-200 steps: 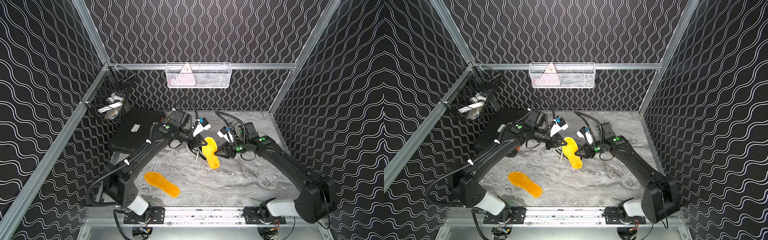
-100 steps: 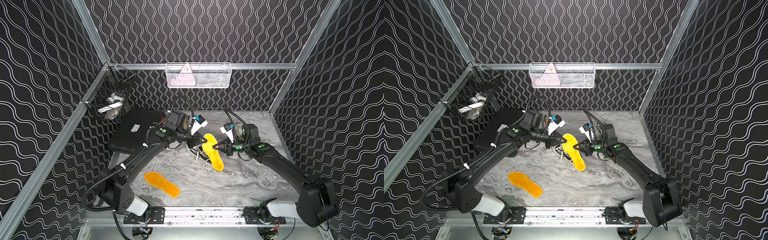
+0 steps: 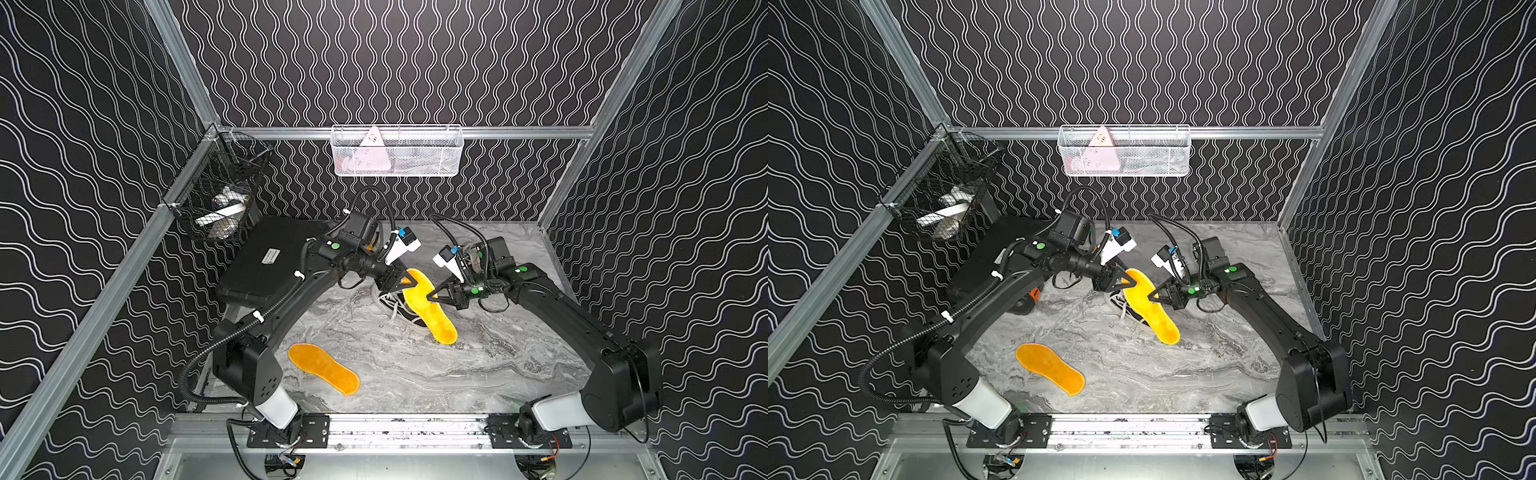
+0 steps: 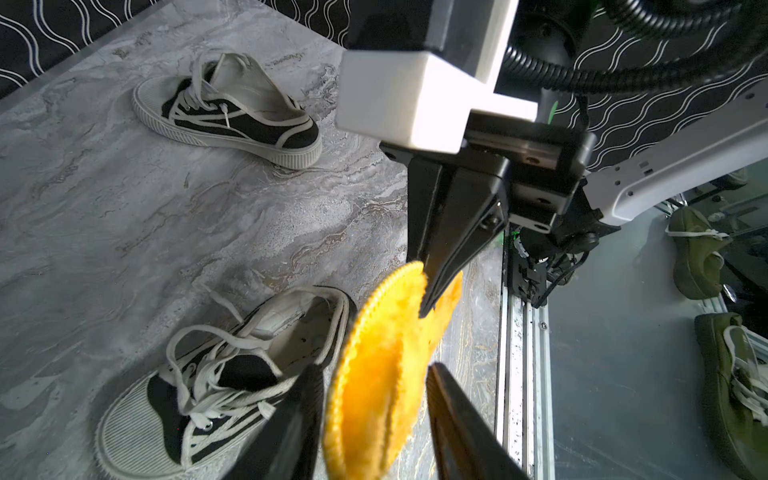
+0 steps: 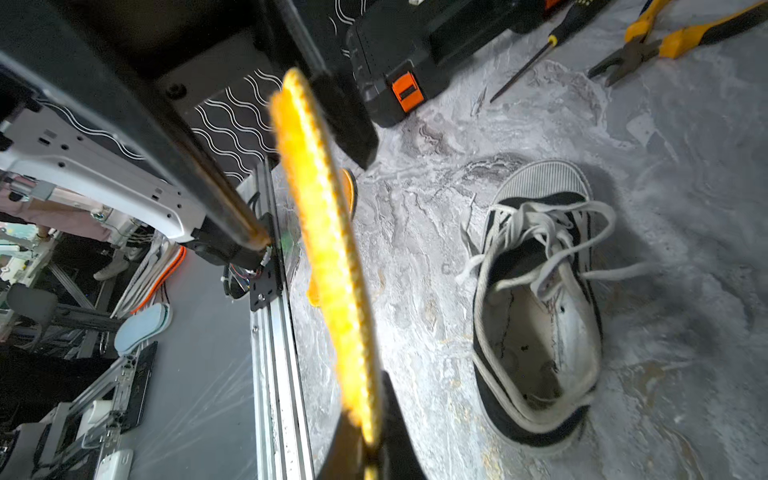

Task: Insert the insole into the shoe
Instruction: Pick up the insole from the center of the board.

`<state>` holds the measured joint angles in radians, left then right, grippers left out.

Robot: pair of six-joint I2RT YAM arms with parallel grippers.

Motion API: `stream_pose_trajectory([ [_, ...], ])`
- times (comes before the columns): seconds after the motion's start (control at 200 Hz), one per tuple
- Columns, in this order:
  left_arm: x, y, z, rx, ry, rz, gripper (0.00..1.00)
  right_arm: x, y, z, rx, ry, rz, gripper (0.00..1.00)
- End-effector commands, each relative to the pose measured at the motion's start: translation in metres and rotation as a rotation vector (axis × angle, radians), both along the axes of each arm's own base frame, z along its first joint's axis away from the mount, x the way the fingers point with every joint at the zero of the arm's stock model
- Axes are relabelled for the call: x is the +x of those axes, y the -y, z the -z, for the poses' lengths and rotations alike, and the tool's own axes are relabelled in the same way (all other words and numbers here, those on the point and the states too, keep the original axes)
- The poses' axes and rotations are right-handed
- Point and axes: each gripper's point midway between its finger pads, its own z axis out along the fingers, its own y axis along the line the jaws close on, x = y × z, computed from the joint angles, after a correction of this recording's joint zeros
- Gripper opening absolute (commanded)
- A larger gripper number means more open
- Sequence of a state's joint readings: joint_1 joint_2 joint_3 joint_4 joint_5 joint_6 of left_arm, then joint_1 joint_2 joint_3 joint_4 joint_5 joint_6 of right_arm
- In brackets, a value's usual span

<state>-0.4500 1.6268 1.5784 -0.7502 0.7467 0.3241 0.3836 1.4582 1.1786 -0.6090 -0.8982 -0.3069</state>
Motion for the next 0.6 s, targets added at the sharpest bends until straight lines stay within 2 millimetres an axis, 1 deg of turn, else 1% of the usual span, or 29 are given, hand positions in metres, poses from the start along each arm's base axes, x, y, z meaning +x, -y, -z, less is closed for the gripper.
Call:
stream_pose_trajectory([
  [0.0,-0.013,0.0,0.004,0.003,-0.019,0.071,0.4,-0.012,0.004,0.011,-0.063,-0.019,-0.036,0.0],
  [0.15,-0.013,0.0,0.008,0.01,-0.034,0.08,0.31,-0.014,-0.003,0.009,-0.074,-0.004,-0.059,0.0],
  [0.29,-0.017,-0.001,0.011,0.025,-0.049,0.095,0.19,-0.011,-0.002,0.011,-0.101,0.007,-0.047,0.0],
  [0.375,-0.018,-0.002,0.013,0.026,-0.055,0.093,0.08,-0.01,-0.001,0.01,-0.111,0.015,-0.041,0.02],
  [0.42,-0.019,-0.003,0.013,0.03,-0.059,0.094,0.0,-0.008,0.0,0.012,-0.126,0.017,-0.033,0.03],
  [0.48,-0.018,-0.004,0.016,0.04,-0.061,0.083,0.0,-0.003,0.004,0.014,-0.152,0.03,-0.008,0.05],
  [0.53,-0.018,-0.005,0.017,0.044,-0.058,0.069,0.0,0.005,0.007,0.014,-0.175,0.054,0.031,0.14],
  [0.575,-0.016,-0.005,0.018,0.04,-0.055,0.051,0.0,0.011,0.008,0.013,-0.181,0.075,0.063,0.3],
  [0.595,-0.014,-0.006,0.018,0.041,-0.055,0.034,0.0,0.013,0.008,0.011,-0.176,0.086,0.073,0.34],
])
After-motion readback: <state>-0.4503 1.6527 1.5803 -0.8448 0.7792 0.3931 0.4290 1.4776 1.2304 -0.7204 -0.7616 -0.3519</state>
